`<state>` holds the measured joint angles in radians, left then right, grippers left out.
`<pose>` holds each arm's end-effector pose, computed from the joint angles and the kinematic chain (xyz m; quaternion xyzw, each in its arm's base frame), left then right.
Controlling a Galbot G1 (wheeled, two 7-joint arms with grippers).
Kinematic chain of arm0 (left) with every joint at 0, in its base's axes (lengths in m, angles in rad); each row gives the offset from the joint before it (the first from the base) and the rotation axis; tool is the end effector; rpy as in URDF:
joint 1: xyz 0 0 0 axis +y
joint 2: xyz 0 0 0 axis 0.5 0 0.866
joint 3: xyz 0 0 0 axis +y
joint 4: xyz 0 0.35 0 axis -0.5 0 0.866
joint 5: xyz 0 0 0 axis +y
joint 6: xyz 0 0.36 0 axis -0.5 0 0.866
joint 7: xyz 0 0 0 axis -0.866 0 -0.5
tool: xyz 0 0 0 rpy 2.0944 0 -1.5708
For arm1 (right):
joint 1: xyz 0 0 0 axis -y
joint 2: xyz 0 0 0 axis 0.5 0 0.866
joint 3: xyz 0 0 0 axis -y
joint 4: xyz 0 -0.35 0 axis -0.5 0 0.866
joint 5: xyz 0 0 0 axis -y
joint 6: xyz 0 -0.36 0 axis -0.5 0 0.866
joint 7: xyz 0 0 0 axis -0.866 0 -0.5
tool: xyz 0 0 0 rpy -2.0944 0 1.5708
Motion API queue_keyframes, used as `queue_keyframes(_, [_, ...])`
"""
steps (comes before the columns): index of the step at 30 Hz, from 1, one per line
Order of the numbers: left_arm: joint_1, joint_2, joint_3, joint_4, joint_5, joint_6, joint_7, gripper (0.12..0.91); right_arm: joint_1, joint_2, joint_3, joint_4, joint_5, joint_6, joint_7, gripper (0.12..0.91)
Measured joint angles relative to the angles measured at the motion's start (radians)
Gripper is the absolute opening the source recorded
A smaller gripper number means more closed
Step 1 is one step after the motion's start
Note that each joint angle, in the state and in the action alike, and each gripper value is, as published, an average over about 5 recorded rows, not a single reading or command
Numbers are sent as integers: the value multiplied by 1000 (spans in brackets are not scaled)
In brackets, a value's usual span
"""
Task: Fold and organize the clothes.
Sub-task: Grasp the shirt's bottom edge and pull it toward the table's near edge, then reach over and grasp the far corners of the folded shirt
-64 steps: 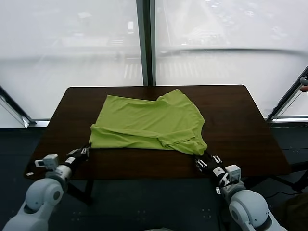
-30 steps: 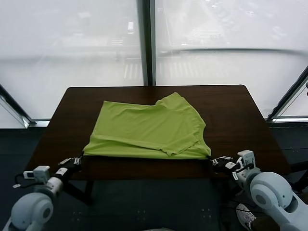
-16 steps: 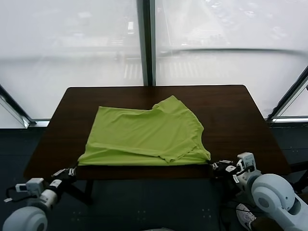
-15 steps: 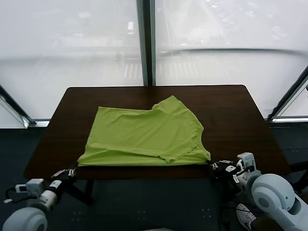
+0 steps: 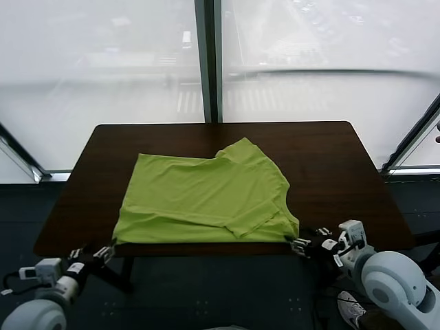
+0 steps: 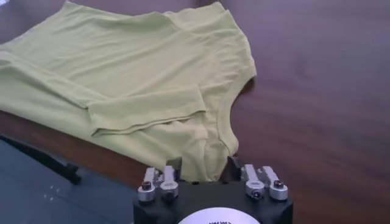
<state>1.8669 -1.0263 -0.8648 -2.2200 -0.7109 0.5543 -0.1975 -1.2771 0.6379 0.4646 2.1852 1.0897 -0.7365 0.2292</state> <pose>0.1380 0.1506 -0.2409 0.0426 -0.9448 -0.0014 0.3249 0.2634 -0.1041 -0.1631 0.1781 -0.9304 0.0238 0.3194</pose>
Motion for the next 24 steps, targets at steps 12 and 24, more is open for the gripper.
queue_keyframes(12, [-313,118,61,65,-257,94,-91,907,454,116,-263,-296,-59,0,1,907])
queue_keyframes(24, [-719,150,274,328,-368,139,-89,907,741,305,-461,-622,-183,0,-76,907])
